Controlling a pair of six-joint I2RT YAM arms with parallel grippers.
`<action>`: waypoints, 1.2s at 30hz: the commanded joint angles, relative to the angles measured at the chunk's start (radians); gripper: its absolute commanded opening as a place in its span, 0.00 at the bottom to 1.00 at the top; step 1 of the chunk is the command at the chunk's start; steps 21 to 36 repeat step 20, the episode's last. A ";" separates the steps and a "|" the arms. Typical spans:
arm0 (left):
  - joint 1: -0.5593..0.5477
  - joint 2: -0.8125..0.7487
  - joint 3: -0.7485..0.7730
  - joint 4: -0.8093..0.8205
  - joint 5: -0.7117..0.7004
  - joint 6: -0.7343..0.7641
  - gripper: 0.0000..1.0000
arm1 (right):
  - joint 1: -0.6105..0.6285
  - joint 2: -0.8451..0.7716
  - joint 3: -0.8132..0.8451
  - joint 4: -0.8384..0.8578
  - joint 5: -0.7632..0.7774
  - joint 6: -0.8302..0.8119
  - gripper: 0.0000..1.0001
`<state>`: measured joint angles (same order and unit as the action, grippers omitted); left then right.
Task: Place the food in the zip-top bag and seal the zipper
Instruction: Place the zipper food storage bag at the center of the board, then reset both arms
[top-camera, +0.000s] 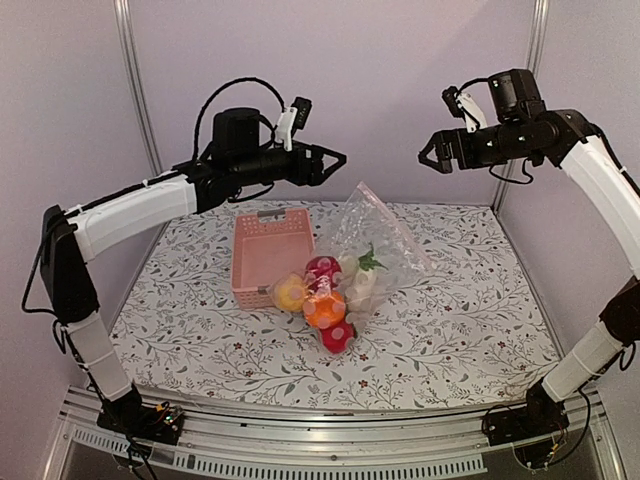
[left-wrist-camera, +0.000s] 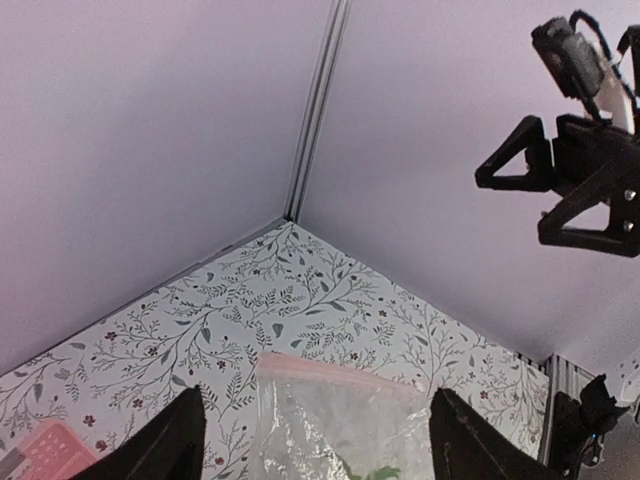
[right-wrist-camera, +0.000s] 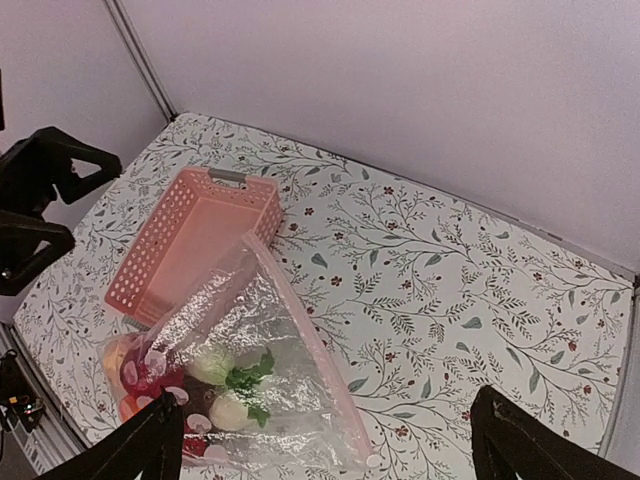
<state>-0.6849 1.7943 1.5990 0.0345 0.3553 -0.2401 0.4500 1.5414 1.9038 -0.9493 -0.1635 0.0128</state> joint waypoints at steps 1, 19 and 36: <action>0.025 -0.124 0.056 -0.102 -0.177 0.038 0.84 | -0.017 -0.035 -0.047 0.103 0.154 0.087 0.99; 0.084 -0.434 -0.040 -0.397 -0.598 0.181 0.94 | -0.017 -0.124 -0.169 0.291 0.341 0.275 0.99; 0.086 -0.437 -0.040 -0.400 -0.600 0.186 0.94 | -0.017 -0.121 -0.167 0.292 0.340 0.272 0.99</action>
